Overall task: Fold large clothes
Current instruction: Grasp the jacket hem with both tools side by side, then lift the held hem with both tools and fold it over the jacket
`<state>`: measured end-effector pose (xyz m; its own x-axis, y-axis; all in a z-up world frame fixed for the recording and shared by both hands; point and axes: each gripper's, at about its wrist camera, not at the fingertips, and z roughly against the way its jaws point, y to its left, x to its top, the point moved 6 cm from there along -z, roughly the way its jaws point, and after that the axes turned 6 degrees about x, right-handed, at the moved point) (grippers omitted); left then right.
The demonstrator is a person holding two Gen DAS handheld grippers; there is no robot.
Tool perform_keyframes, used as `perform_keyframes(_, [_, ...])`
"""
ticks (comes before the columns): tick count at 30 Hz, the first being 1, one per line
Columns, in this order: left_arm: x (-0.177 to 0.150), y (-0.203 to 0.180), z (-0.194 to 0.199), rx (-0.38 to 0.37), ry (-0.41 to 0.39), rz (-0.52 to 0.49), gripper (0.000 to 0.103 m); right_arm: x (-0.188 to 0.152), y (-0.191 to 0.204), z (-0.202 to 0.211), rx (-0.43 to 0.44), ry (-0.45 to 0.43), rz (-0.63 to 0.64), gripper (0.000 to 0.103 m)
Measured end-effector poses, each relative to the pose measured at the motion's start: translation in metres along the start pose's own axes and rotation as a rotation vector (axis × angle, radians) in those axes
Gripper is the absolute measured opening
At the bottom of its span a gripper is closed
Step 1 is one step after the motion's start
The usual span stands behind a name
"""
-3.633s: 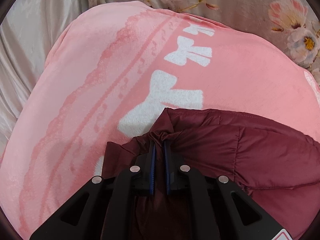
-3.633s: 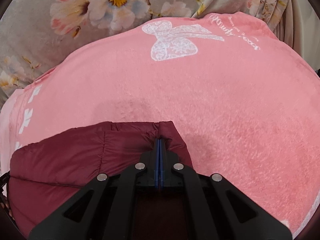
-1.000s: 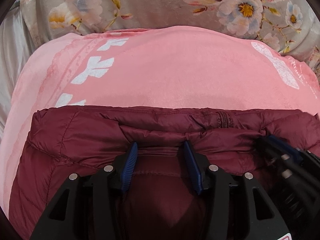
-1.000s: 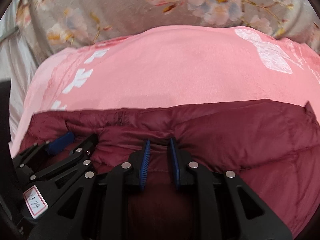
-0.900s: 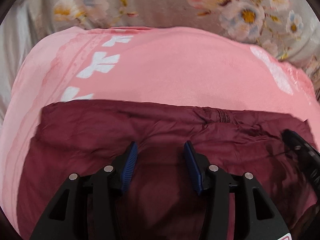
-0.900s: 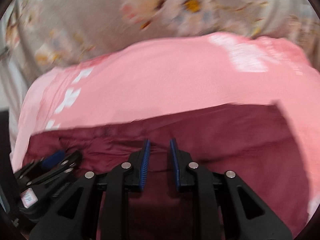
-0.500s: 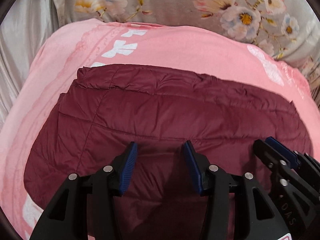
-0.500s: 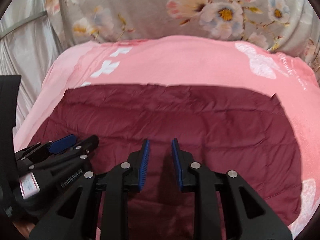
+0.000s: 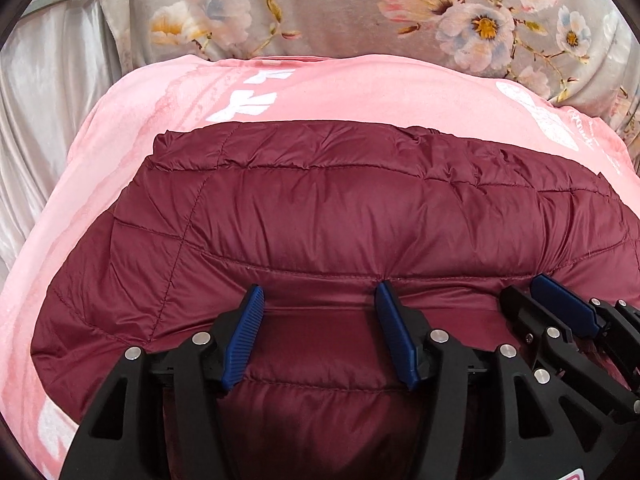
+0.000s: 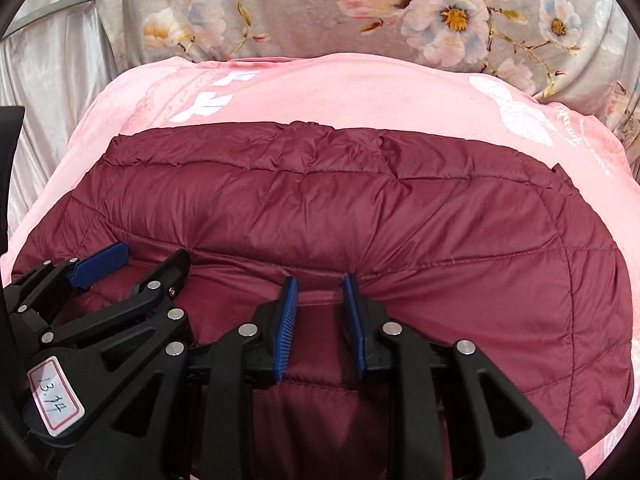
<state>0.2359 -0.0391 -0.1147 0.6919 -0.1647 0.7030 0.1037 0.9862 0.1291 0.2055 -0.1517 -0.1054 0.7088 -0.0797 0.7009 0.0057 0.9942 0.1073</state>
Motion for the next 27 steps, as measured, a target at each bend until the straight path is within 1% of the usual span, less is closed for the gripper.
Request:
perform_keyframes(8, [-0.001, 0.000, 0.000, 0.000, -0.004, 0.002, 0.060, 0.000, -0.001, 0.000, 0.008, -0.005, -0.004, 0.023])
perform_keyframes(12, [0.000, 0.001, 0.001, -0.015, -0.005, 0.020, 0.066, 0.000, -0.002, 0.001, 0.019, -0.008, -0.010, 0.023])
perform_keyframes(14, [-0.001, 0.005, 0.006, -0.029, 0.003, 0.024, 0.068, 0.000, -0.001, 0.011, 0.021, 0.005, -0.035, 0.024])
perform_keyframes(15, [-0.003, 0.010, 0.013, -0.040, 0.009, 0.030, 0.068, -0.002, 0.001, 0.018, 0.034, 0.007, -0.055, 0.028])
perform_keyframes(16, [-0.007, 0.018, 0.025, -0.064, 0.012, 0.051, 0.068, -0.005, 0.004, 0.029, 0.077, 0.008, -0.090, 0.035])
perform_keyframes(17, [-0.010, 0.027, 0.036, -0.091, 0.013, 0.079, 0.068, -0.007, 0.007, 0.035, 0.113, 0.011, -0.111, 0.038])
perform_keyframes(18, [-0.013, 0.036, 0.045, -0.119, 0.015, 0.112, 0.069, -0.010, 0.011, 0.042, 0.147, 0.012, -0.129, 0.039])
perform_keyframes(19, [-0.016, 0.046, 0.052, -0.134, 0.019, 0.144, 0.073, -0.014, 0.016, 0.048, 0.166, 0.018, -0.135, 0.039])
perform_keyframes(21, [-0.024, 0.082, 0.067, -0.156, 0.038, 0.268, 0.080, -0.020, 0.025, 0.050, 0.170, 0.044, -0.122, 0.039])
perform_keyframes(22, [-0.028, 0.102, 0.071, -0.161, 0.044, 0.328, 0.080, -0.023, 0.028, 0.050, 0.170, 0.051, -0.118, 0.039])
perform_keyframes(23, [-0.033, 0.120, 0.071, -0.145, 0.055, 0.383, 0.080, -0.025, 0.030, 0.050, 0.169, 0.052, -0.114, 0.039])
perform_keyframes(25, [-0.039, 0.148, 0.069, -0.121, 0.067, 0.459, 0.080, -0.028, 0.033, 0.049, 0.161, 0.056, -0.108, 0.039])
perform_keyframes(27, [-0.043, 0.176, 0.058, -0.103, 0.096, 0.542, 0.080, -0.032, 0.033, 0.046, 0.158, 0.058, -0.120, 0.039])
